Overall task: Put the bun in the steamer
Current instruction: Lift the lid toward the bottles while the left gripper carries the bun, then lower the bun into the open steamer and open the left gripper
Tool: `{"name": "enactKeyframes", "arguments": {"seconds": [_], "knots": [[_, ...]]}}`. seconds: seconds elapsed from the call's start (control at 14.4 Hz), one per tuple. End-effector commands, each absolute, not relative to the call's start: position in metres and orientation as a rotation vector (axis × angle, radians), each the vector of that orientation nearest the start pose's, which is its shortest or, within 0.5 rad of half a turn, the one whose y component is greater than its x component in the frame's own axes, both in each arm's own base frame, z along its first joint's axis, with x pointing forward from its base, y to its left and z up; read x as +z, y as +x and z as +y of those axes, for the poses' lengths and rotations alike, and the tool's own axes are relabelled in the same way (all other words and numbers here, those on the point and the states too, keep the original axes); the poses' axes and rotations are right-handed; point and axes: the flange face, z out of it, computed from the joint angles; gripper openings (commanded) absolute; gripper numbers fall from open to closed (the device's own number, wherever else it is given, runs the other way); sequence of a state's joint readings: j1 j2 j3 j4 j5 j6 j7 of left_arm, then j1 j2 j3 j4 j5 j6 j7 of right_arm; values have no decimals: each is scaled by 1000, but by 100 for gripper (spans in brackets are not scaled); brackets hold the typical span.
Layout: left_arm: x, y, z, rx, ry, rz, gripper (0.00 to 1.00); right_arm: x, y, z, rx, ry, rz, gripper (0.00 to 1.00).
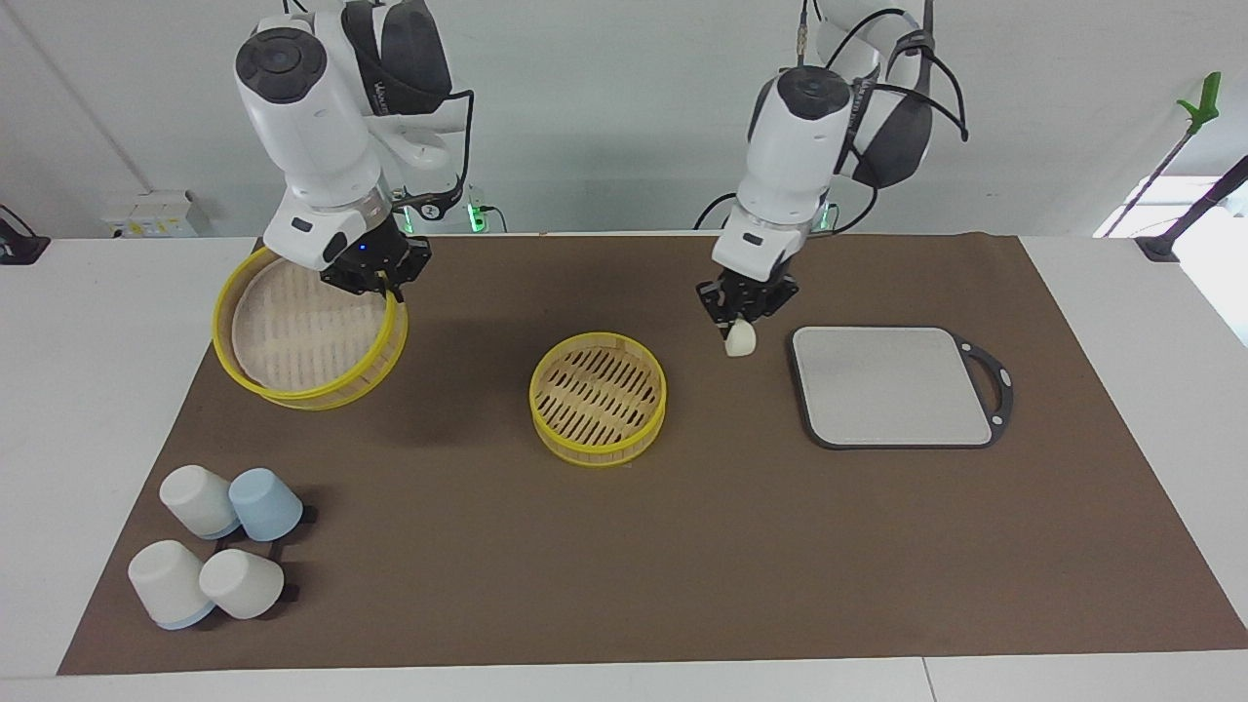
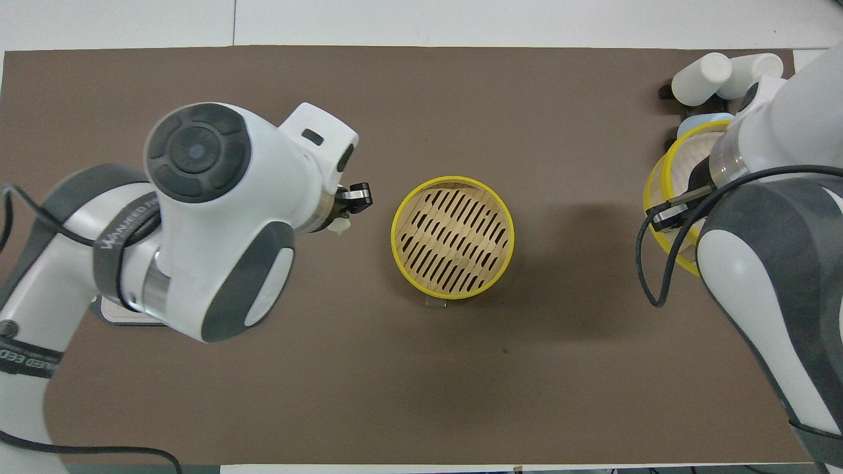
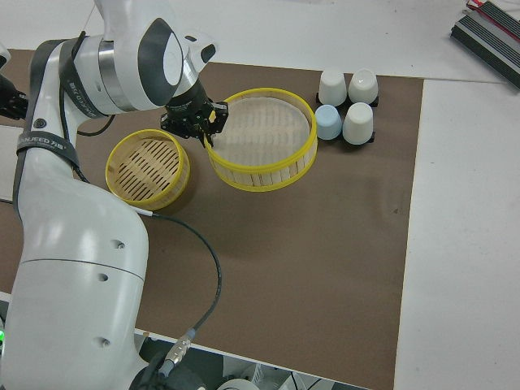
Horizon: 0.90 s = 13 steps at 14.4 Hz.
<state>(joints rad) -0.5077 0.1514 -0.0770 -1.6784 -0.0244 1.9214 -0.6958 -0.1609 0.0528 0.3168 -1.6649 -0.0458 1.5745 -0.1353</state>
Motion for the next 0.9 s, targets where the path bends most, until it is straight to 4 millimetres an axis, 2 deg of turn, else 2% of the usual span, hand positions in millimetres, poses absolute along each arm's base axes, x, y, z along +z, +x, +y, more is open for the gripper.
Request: {"name": "enactKeyframes", "arguments": {"seconds": [0.0,0.07,0.14,0.28,0.35,0.56,0.83], "knots": [[486,512,-408,-45,-3217,-229,22,538,535,73,170,-3127,-509,0],[479,508,-423,-63,-3231,-222,22,532,533,74,164,-3129,-513,0],[461,505,-438,-55,-3227,-217,22,530,530,74,160,-3132,-513,0],[413,496,-480,-94,-3188,-220,22,526,529,73,167,-3133,-511,0],[395,499,-489,-152,-3175,-228,22,526,529,73,167,-3133,-511,0],[348,505,-496,-155,-3168,-225,22,525,529,73,163,-3134,-511,0],[338,504,-494,-195,-3168,-205,23,525,529,74,160,-3134,-513,0]]}}
